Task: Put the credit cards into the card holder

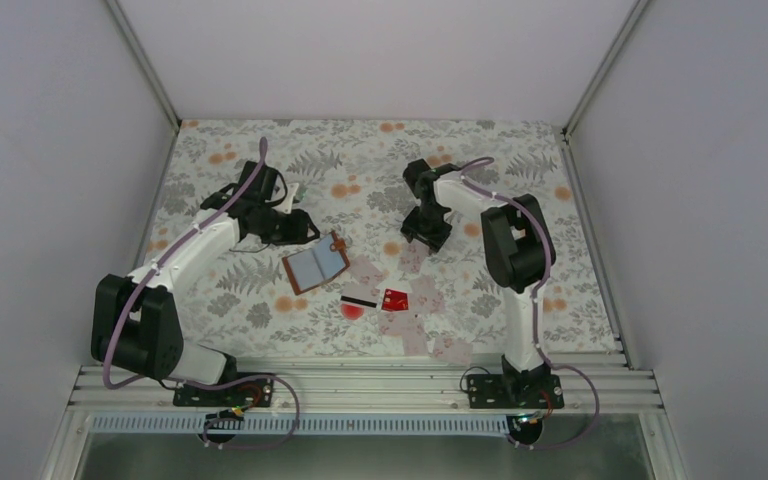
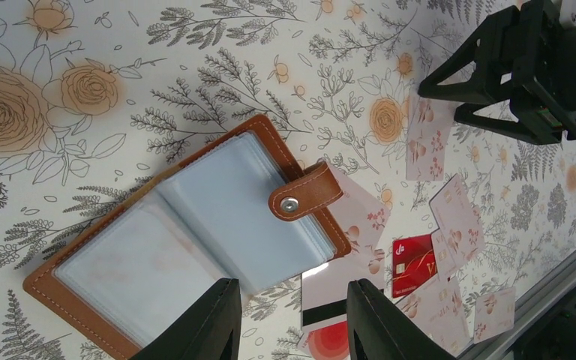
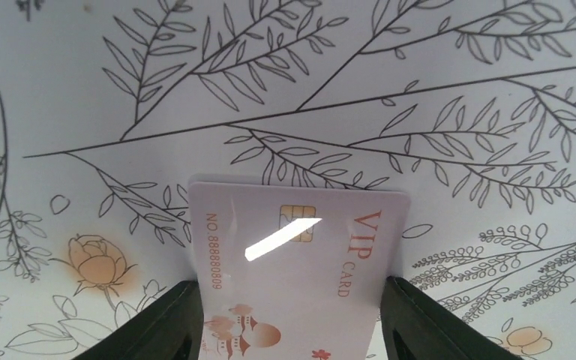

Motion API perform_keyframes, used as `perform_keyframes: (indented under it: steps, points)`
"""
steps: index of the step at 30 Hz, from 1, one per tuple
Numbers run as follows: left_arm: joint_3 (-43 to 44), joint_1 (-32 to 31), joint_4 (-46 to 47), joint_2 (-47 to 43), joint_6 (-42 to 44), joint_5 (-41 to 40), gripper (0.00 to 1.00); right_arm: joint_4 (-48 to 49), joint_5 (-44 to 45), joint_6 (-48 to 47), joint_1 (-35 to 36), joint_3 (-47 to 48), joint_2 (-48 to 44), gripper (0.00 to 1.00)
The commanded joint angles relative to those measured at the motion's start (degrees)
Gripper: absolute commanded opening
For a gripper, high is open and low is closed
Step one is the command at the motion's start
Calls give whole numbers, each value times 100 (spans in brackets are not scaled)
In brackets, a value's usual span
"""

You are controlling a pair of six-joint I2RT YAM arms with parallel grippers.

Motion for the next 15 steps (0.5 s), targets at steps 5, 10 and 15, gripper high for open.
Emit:
perform_keyframes:
  steps: [5,10,15]
  points:
    - [-40,47,91,-29,7,22,37,513,-135,-59,-81,-380,335,49]
    - [18,46,58,6,16,4,37,539,-83,-240,-109,-366,170,48]
    - [147,41,14,73,25,25,37,349,-64,-618,-106,-503,-48,50]
